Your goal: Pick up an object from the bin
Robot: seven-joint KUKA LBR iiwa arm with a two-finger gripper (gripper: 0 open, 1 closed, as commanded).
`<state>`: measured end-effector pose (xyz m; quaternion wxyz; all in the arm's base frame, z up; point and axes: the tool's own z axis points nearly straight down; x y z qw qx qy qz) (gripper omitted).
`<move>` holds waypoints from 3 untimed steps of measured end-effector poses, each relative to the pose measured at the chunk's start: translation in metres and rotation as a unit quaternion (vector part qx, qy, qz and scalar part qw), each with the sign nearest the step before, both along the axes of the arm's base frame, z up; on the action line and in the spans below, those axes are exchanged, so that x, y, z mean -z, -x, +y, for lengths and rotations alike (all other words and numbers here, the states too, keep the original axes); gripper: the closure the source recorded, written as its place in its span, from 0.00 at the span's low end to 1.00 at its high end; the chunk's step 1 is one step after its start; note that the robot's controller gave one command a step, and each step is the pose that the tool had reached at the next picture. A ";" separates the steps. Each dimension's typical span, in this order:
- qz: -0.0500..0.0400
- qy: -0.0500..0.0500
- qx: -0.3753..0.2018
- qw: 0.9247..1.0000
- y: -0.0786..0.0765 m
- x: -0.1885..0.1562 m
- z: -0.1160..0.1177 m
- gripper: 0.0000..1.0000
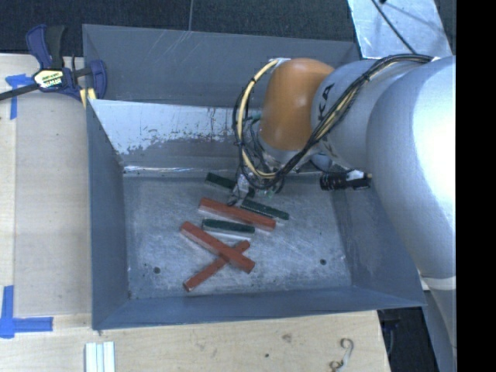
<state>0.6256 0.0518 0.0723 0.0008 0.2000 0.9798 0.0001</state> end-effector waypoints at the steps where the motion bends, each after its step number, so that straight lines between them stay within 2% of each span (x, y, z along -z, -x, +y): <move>1: -0.003 0.000 0.000 1.000 -0.002 -0.048 -0.001 1.00; 3: -0.003 0.000 -0.003 1.000 -0.006 -0.109 -0.002 1.00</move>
Offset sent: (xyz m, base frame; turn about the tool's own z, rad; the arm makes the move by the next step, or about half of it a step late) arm 0.0001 0.0000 0.0446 0.0000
